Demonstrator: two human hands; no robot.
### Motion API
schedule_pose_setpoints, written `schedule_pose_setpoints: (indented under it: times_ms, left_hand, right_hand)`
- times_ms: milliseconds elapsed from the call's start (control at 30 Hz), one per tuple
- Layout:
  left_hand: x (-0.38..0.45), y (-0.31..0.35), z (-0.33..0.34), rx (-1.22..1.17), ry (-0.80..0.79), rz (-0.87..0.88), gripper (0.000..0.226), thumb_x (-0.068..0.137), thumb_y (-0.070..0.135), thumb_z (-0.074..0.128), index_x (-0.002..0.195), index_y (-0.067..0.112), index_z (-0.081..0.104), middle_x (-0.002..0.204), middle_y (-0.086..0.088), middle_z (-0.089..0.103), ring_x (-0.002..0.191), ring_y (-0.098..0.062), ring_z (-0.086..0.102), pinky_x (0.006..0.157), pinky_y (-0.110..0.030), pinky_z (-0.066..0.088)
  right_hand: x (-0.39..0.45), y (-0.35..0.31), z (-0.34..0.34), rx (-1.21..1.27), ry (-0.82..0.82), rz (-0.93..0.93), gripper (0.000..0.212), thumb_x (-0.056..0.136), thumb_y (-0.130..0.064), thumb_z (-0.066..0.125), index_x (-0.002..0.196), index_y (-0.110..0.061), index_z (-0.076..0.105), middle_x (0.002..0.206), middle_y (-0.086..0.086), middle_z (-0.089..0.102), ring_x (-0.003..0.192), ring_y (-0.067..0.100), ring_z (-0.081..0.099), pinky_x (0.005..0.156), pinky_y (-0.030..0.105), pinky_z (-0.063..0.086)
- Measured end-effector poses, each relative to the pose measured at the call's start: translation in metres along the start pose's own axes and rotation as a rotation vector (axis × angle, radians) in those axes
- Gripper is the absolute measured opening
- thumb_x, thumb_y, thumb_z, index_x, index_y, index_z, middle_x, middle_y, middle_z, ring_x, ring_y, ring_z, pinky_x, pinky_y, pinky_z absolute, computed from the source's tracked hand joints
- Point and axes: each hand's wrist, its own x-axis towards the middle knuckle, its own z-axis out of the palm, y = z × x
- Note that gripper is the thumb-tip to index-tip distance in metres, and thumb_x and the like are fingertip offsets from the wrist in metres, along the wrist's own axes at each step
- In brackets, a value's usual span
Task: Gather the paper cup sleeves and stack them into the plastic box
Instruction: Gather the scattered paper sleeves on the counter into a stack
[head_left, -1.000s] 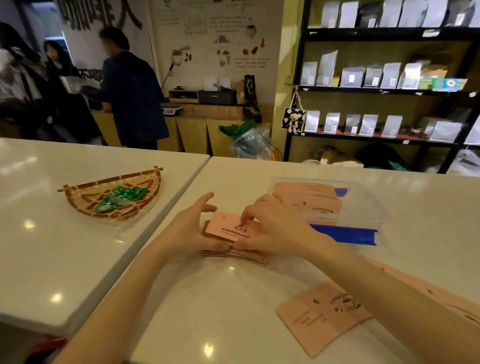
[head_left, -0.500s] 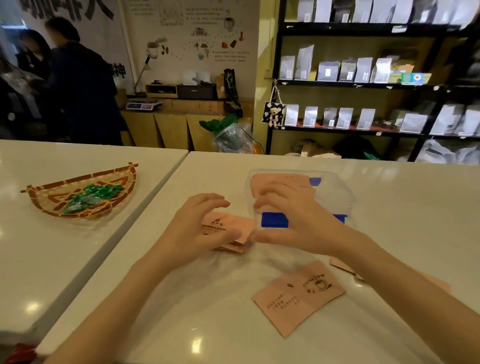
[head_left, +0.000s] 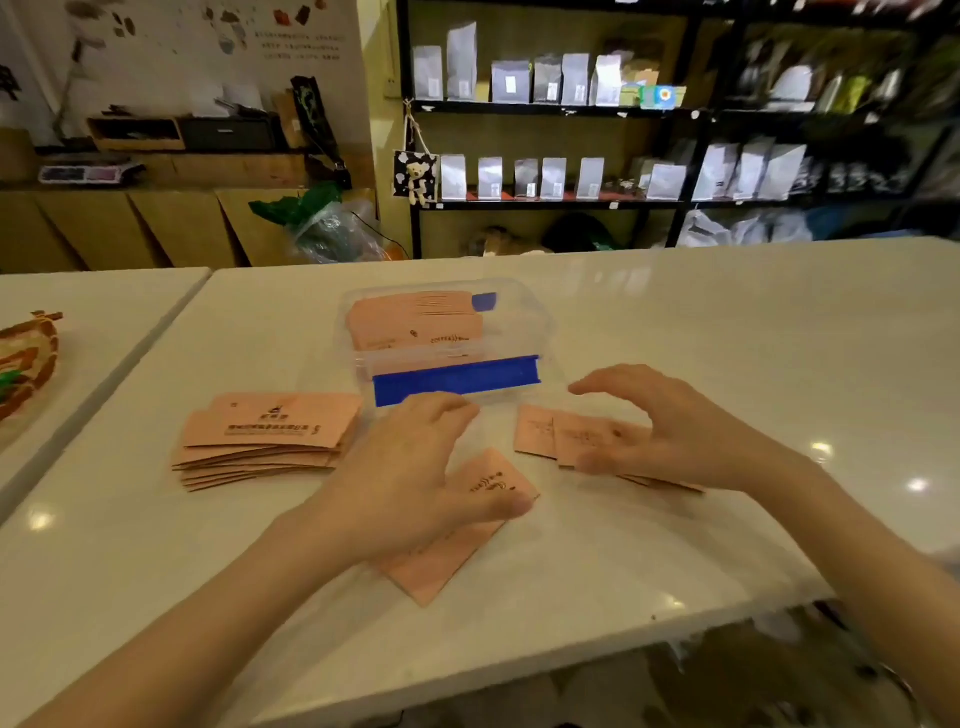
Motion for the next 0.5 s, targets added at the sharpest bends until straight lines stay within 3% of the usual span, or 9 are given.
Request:
schedule_pose_setpoints:
  times_ms: [100, 167, 300, 500]
  left_hand:
    - [0.000, 0.000, 0.009, 0.112, -0.026, -0.064, 0.096, 0.060, 0.076, 0.047, 0.139, 0.027, 0.022, 0.153, 0.009, 0.013, 0.138, -0.014, 0.014, 0.112, -0.039, 0.020]
    - [0.000, 0.000, 0.012, 0.139, -0.015, -0.088, 0.093, 0.058, 0.076, 0.049, 0.134, 0.025, 0.032, 0.152, 0.007, 0.014, 0.139, -0.016, 0.013, 0.112, -0.038, 0.020]
    - [-0.001, 0.000, 0.014, 0.172, 0.014, -0.076, 0.085, 0.056, 0.076, 0.052, 0.122, 0.023, 0.050, 0.149, 0.006, 0.023, 0.136, -0.015, 0.018, 0.109, -0.035, 0.023]
    - [-0.003, -0.004, 0.018, 0.154, 0.031, -0.027, 0.079, 0.060, 0.072, 0.054, 0.122, 0.022, 0.052, 0.144, 0.009, 0.030, 0.133, -0.011, 0.018, 0.107, -0.032, 0.022]
  right_hand:
    - [-0.009, 0.021, 0.005, -0.080, -0.035, 0.050, 0.077, 0.067, -0.060, 0.064, 0.132, -0.031, 0.036, 0.142, -0.009, 0.034, 0.130, 0.009, 0.025, 0.108, 0.029, 0.025]
    - [-0.011, 0.030, 0.008, -0.118, -0.045, 0.069, 0.082, 0.067, -0.060, 0.063, 0.135, -0.025, 0.033, 0.144, -0.006, 0.032, 0.132, 0.011, 0.022, 0.106, 0.026, 0.021]
    - [-0.013, 0.038, 0.010, -0.101, -0.032, 0.091, 0.078, 0.071, -0.056, 0.063, 0.135, -0.020, 0.036, 0.144, -0.004, 0.033, 0.131, 0.010, 0.022, 0.102, 0.023, 0.020]
    - [-0.013, 0.037, 0.010, -0.086, 0.005, 0.068, 0.070, 0.071, -0.056, 0.062, 0.130, -0.023, 0.044, 0.137, -0.004, 0.041, 0.125, 0.010, 0.029, 0.098, 0.022, 0.025]
